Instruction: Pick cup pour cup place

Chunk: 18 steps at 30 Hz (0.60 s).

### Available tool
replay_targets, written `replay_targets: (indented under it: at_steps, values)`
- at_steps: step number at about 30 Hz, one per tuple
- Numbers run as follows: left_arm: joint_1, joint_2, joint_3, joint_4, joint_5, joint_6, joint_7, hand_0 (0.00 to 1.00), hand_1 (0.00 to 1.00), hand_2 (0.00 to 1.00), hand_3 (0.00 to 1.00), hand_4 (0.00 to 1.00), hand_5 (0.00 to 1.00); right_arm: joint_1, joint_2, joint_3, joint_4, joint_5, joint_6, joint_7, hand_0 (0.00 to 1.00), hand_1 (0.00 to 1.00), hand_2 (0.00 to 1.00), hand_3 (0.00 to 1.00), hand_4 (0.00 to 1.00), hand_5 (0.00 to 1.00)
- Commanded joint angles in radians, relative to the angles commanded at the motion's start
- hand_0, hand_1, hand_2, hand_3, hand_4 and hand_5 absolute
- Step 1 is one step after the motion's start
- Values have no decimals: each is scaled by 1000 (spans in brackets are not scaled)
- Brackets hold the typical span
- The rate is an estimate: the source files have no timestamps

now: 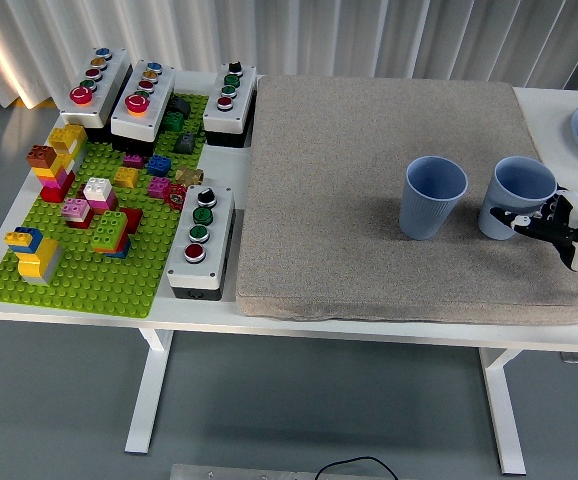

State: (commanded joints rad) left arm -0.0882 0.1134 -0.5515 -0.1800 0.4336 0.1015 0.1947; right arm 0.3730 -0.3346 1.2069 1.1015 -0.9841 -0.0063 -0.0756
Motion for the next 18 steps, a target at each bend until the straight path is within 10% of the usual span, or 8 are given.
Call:
replay_targets:
  at_steps: [18]
  values:
    - [1,4,-34,0,30,0,1,732,780,819,678,511,940,-128,-85,54,153,-18,11,-30,945,890,975,967,899,362]
